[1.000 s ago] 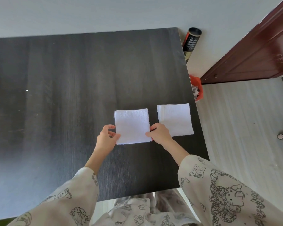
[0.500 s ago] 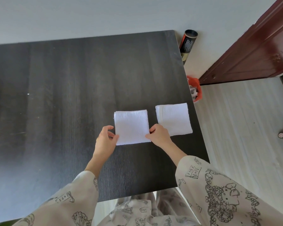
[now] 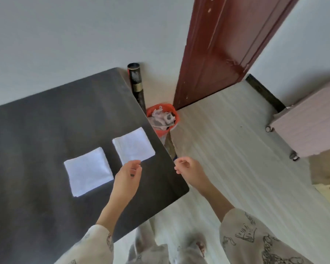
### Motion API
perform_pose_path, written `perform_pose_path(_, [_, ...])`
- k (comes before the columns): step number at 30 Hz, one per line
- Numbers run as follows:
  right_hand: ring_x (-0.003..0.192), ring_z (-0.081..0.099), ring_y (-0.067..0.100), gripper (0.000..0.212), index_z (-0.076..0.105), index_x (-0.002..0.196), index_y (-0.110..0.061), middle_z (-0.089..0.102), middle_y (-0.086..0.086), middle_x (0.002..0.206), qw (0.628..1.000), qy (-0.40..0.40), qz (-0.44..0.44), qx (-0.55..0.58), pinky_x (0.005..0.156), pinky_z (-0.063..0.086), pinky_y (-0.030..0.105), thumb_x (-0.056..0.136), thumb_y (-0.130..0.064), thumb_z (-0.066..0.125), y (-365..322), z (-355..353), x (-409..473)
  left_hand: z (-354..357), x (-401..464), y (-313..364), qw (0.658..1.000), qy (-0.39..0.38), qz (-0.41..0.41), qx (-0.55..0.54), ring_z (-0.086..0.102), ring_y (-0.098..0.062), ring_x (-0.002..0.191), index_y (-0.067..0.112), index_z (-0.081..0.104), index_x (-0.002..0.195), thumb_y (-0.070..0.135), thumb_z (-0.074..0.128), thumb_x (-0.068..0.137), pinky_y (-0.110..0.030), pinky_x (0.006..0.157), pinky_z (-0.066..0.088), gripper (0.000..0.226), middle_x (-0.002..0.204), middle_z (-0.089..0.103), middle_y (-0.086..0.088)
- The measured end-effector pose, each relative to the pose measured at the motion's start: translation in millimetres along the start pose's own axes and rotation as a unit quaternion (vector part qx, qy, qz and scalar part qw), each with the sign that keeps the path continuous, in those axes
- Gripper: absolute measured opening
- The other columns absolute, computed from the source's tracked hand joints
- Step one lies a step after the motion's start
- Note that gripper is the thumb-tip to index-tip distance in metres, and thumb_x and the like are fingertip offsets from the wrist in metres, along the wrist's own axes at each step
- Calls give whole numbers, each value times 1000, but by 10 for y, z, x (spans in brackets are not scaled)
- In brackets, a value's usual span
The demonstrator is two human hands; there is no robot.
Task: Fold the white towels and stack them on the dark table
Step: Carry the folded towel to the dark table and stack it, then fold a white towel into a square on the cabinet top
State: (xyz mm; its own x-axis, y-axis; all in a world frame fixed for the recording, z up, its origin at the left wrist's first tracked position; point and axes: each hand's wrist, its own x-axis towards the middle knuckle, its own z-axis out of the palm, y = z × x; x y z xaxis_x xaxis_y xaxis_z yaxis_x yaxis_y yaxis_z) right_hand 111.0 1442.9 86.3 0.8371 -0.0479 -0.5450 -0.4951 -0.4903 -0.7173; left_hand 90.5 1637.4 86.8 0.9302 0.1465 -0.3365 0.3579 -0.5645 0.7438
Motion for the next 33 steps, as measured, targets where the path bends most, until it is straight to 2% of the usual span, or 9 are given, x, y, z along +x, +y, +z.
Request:
perform_pose_path(3, [92,64,22,22,59,110,-10,67,7,99,996,66,13,66,85,52,34,92,-22,55,533,-667,-346,590,-216,404,998,-42,50,14,55,-10,91,14,55,120,20,49,94,-19,81,42,27,111,62,-3])
perform_pose_path(5, [85,64,21,18,59,108,-8,67,7,92,987,109,21,119,73,50,25,92,-17,55,952,-1136,-634,1072,-411,682,994,-67,84,24,59,-15,92,12,58,117,19,50,94,-21,80,41,26,106,65,-4])
perform_pose_path(8, [79,64,19,17,60,107,-7,67,7,90,974,167,43,150,71,48,22,94,-15,52,1604,-1743,-1042,1802,-782,1073,983,-122,130,35,61,-19,89,8,59,113,13,51,93,-20,76,41,22,97,64,-4])
perform_pose_path(12, [70,60,13,17,59,107,-3,65,8,88,943,238,79,216,58,44,11,94,-9,50,2347,-2465,-1517,2701,-1280,1555,957,-226,181,20,63,-21,87,23,54,104,12,50,93,-32,80,50,17,97,66,-5])
perform_pose_path(14, [67,59,10,16,59,106,-2,64,8,85,925,275,88,247,54,44,8,94,-7,50,2654,-2787,-1723,3096,-1424,1799,937,-273,215,46,63,-18,88,22,55,107,14,49,93,-29,80,50,17,99,65,-1])
perform_pose_path(18, [66,60,9,10,59,100,-8,64,2,78,885,335,116,302,53,45,9,94,-10,51,3226,-3346,-2047,3894,-1608,2354,902,-329,262,99,62,-13,87,17,58,113,15,50,93,-17,75,42,21,99,66,2])
perform_pose_path(25, [69,62,11,12,60,101,-10,66,1,80,835,403,159,340,61,46,18,94,-15,51,4133,-4594,-2139,5468,-1819,3396,846,-424,301,118,64,-16,88,15,59,112,14,52,92,-20,78,45,21,100,67,-2])
perform_pose_path(29, [77,64,15,16,62,103,-11,68,2,84,815,430,175,346,68,48,25,94,-18,51,4525,-5578,-2085,6407,-1836,4229,817,-458,331,116,65,-18,88,17,59,111,15,51,93,-30,85,50,20,102,67,-2])
perform_pose_path(33, [80,65,17,16,61,104,-11,69,4,88,789,470,181,351,70,49,26,95,-19,50,4824,-6480,-2099,7207,-1917,5075,792,-477,361,121,64,-18,91,17,58,112,18,49,94,-28,82,49,20,103,65,-1])
